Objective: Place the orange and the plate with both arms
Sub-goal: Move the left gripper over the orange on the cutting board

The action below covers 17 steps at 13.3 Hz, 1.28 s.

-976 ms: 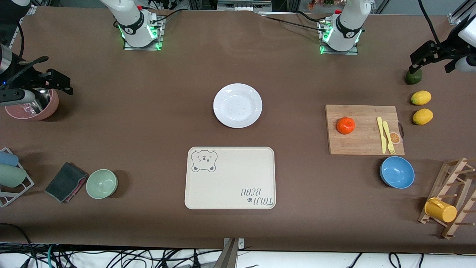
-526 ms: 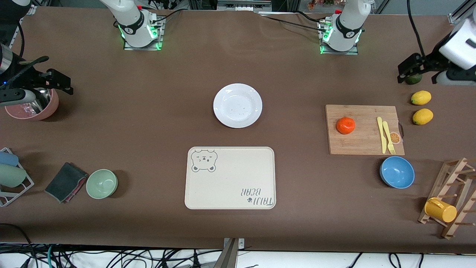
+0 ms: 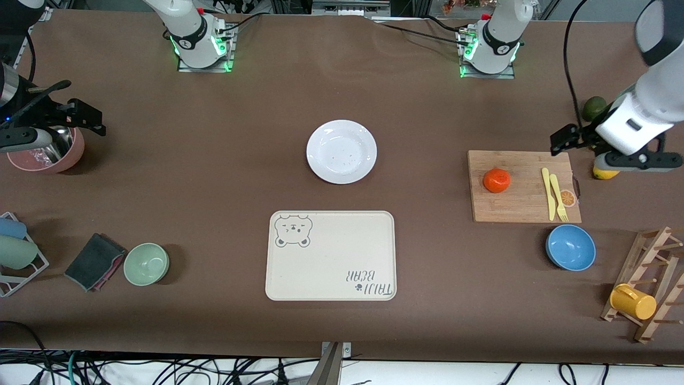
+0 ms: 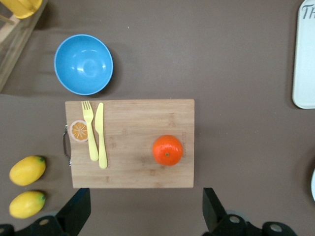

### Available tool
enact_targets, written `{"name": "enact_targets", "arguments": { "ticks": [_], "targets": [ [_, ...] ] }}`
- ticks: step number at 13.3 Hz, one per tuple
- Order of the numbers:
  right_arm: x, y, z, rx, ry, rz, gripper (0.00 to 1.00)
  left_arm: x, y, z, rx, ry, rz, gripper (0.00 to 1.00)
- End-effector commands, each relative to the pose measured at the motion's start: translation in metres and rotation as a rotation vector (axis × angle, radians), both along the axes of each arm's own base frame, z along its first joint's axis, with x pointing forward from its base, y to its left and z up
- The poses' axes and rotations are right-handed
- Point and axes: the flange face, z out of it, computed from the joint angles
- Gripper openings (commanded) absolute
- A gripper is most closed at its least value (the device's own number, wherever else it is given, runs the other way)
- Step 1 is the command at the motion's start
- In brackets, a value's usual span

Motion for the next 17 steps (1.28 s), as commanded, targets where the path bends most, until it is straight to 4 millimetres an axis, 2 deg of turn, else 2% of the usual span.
{"name": "enact_targets", "arguments": {
  "ticks": [1, 5, 6, 8, 10, 12, 14, 17],
  "targets": [
    [-0.003, 0.002, 0.005, -0.007, 0.001, -0.007, 1.00, -0.010, -0.002, -0.032, 0.008, -0.014, -0.027, 1.00],
    [-0.003, 0.002, 0.005, -0.007, 0.001, -0.007, 1.00, -0.022, -0.002, -0.065, 0.011, 0.062, -0.027, 1.00],
    [-0.003, 0.002, 0.005, -0.007, 0.001, -0.007, 1.00, -0.025, -0.002, -0.089, 0.009, 0.090, -0.032, 1.00],
    [-0.003, 0.002, 0.005, -0.007, 0.001, -0.007, 1.00, -0.025, -0.003, -0.123, 0.005, 0.055, -0.029, 1.00],
    [-0.003, 0.002, 0.005, -0.007, 0.001, -0.007, 1.00, -0.026, -0.001, -0.151, 0.001, 0.054, -0.015, 1.00],
    [-0.003, 0.002, 0.005, -0.009, 0.001, -0.005, 1.00, -0.026, -0.002, -0.168, -0.001, 0.041, -0.011, 1.00],
    [-0.003, 0.003, 0.005, -0.007, 0.001, -0.005, 1.00, -0.029, -0.003, -0.203, -0.004, 0.024, 0.012, 1.00],
    [-0.003, 0.002, 0.005, -0.007, 0.001, -0.007, 1.00, -0.037, -0.008, -0.240, -0.006, 0.036, 0.066, 1.00]
  ]
}}
